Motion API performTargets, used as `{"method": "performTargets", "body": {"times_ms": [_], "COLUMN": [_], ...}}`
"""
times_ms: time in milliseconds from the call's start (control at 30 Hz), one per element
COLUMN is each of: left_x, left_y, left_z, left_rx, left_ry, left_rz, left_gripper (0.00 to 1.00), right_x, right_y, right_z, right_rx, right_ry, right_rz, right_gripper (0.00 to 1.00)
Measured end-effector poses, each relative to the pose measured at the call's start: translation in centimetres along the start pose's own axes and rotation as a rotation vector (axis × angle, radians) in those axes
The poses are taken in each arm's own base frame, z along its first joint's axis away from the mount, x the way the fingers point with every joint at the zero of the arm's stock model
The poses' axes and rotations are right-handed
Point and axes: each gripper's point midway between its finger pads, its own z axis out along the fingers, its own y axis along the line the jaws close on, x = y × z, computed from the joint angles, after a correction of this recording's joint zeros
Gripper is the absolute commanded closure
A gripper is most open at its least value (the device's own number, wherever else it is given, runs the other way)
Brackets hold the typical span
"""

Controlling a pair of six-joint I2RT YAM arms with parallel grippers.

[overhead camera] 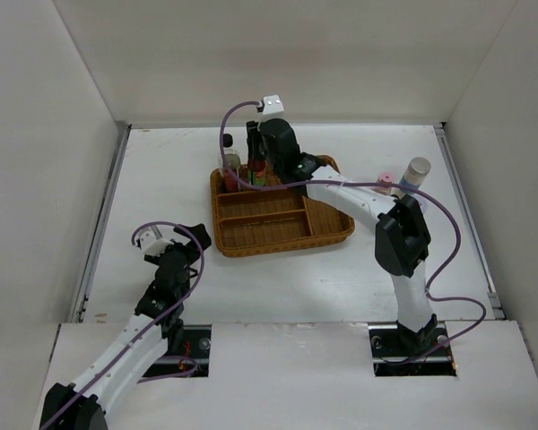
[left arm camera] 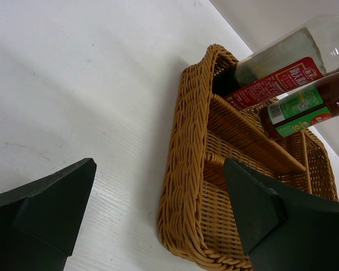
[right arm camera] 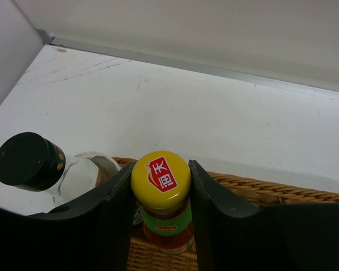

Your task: Organize the condiment bottles

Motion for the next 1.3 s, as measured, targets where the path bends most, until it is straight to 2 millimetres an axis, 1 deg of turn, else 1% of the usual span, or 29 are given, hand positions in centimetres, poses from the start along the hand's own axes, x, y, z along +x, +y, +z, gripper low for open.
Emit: {"method": "performTargets", "body": {"times_ms": [267,533,600,667,767,800,867,1000,1067,1233,1300], "left_x": [0.2,0.3,0.3,0.3,0.3,0.3,0.3,0.3,0.4,0.4,0.4], "left_y": [0.2,0.3,0.3,0.3,0.3,0.3,0.3,0.3,0.3,0.3,0.3], "left_z": [0.0,0.0,0.0,0.0,0.0,0.0,0.0,0.0,0.0,0.0,0.0], "left_rx": [-0.005,-0.007,-0.007,-0.007,-0.007,-0.007,-0.007,-0.007,-0.006,-0.006,-0.006], "left_ry": [0.005,0.007,0.007,0.008,0.008,0.008,0.008,0.009,0.010,0.010,0.010], "left_rz": [0.005,0.007,0.007,0.007,0.007,0.007,0.007,0.007,0.007,0.007,0.007], "left_gripper": [0.00,0.00,0.00,0.00,0.00,0.00,0.00,0.00,0.00,0.00,0.00], "right_x": [-0.7,0.0,0.7,1.8,4.9,5.4,5.4,5.4,5.8,7.1,7.4], "right_y": [0.0,-0.1,-0.2,-0.3,-0.8,-0.8,-0.7,-0.4,-0.2,0.7,0.6], "right_z": [-0.3,-0.4,-0.3,0.0,0.5,0.7,0.8,0.9,0.8,0.3,0.0], "right_rx": [0.003,0.007,0.009,0.013,0.024,0.024,0.022,0.020,0.015,0.001,0.003], "right_ry": [0.017,0.036,0.048,0.061,0.112,0.106,0.088,0.061,0.066,0.088,0.094], "right_rz": [-0.006,-0.003,-0.004,-0.009,-0.024,-0.021,-0.012,0.002,0.011,0.007,0.006], "right_gripper": [0.73,0.73,0.73,0.73,0.72,0.72,0.68,0.46,0.39,0.28,0.25]}}
